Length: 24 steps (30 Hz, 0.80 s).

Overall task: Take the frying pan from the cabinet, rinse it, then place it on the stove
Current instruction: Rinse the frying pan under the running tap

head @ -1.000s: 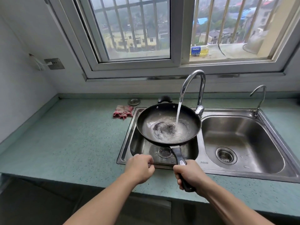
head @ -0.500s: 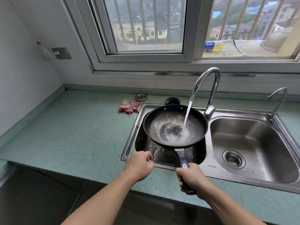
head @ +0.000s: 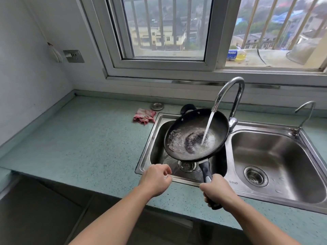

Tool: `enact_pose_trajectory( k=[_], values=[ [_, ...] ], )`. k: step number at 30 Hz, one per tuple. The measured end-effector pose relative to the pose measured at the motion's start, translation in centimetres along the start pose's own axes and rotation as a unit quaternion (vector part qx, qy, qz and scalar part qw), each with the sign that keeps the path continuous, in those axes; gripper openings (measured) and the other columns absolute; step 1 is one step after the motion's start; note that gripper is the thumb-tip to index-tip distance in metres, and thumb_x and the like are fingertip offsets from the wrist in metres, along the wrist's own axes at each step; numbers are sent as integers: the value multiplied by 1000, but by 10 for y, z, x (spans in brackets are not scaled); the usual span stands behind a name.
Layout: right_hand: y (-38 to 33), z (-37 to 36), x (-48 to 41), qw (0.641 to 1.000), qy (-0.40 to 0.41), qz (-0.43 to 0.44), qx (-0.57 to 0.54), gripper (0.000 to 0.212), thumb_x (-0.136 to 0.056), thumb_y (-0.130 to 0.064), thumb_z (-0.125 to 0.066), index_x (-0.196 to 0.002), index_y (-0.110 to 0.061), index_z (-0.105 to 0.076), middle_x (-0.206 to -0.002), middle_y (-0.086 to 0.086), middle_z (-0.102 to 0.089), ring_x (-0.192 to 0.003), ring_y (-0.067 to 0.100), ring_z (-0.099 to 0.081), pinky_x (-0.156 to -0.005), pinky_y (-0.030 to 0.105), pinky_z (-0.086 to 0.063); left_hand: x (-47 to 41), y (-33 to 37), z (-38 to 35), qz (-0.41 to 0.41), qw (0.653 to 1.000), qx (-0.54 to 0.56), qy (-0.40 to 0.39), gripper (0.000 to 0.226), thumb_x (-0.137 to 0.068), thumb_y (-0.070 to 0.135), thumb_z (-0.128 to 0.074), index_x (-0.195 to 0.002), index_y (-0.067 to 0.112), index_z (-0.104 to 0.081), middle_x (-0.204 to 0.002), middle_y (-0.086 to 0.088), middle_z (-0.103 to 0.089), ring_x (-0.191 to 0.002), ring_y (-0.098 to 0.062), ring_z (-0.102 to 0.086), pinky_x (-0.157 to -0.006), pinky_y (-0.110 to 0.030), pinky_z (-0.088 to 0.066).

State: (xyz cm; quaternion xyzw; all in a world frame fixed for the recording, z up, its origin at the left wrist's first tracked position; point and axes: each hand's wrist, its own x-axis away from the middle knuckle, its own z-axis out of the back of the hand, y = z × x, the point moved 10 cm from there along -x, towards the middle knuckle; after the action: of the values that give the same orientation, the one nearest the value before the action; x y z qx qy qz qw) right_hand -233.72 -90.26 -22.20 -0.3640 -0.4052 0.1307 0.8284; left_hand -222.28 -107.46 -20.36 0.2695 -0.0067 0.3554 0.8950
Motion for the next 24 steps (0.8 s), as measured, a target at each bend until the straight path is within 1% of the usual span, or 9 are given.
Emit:
enact_pose_trajectory(
  k=[2,4,7,10,14,16,21,23,24],
  values=[
    [-1,-2,1,1000,-14,-3,-20,8,-77,2,-44,-75,-5,-42,-53,12,-47,-27,17,-39,-38,18,-32,-1,2,-2,-4,1000,1,-4,22,-87,34,-52,-104,30,-64,-105,11,-64,-94,-12,-58,-81,-32,-51],
    [-3,-7,1,998,-31,-4,-52,13,-76,3,-44,-67,-6,-43,-46,10,-44,-32,17,-36,-41,19,-32,-2,5,-4,-12,1000,-2,-11,21,-87,34,-52,-104,29,-64,-105,11,-64,-98,-11,-56,-85,-34,-51],
    [-5,-12,1,995,-45,-8,-84,22,-76,4,-44,-57,-7,-41,-48,11,-42,-33,16,-33,-42,19,-31,-4,7,-6,-18,1000,-4,-17,22,-88,33,-51,-105,29,-64,-106,11,-64,-100,-10,-56,-87,-34,-51],
    [-9,-15,-1,991,-57,-8,-119,23,-77,5,-45,-56,-5,-42,-46,11,-42,-33,16,-35,-40,16,-31,-7,5,-6,-16,1000,-1,-15,21,-88,32,-52,-104,28,-64,-106,11,-64,-100,-10,-56,-87,-33,-51],
    [-20,-18,-9,976,-83,-9,-199,24,-81,6,-48,-61,-7,-45,-49,8,-43,-34,15,-41,-38,19,-37,-11,2,-9,-8,1000,6,-18,21,-87,32,-52,-104,28,-65,-105,11,-64,-100,-11,-57,-86,-31,-50],
    [-26,-19,-14,975,-92,-7,-202,25,-81,7,-47,-60,-7,-45,-48,8,-43,-34,14,-41,-38,19,-36,-12,2,-10,-6,1000,6,-18,21,-87,32,-52,-104,29,-65,-105,11,-64,-99,-11,-56,-85,-30,-50],
    [-25,-17,-19,984,-95,-11,-150,26,-79,8,-45,-57,-5,-42,-38,6,-40,-27,14,-38,-35,16,-34,-14,-2,-5,3,1000,18,-10,20,-87,32,-52,-103,30,-65,-106,12,-63,-95,-10,-57,-78,-27,-49],
    [-23,-15,-19,986,-91,-5,-137,22,-77,7,-46,-58,-5,-44,-42,8,-41,-30,16,-39,-38,18,-36,-13,-5,-3,9,1000,18,-9,20,-87,33,-52,-103,30,-65,-106,13,-63,-94,-9,-57,-74,-25,-45],
    [-22,-15,-18,987,-93,-2,-135,21,-76,6,-47,-58,-5,-45,-45,9,-42,-33,16,-40,-39,20,-36,-13,-7,-3,11,1000,17,-9,21,-87,33,-52,-103,30,-65,-107,13,-63,-95,-9,-57,-75,-25,-45]
  ],
)
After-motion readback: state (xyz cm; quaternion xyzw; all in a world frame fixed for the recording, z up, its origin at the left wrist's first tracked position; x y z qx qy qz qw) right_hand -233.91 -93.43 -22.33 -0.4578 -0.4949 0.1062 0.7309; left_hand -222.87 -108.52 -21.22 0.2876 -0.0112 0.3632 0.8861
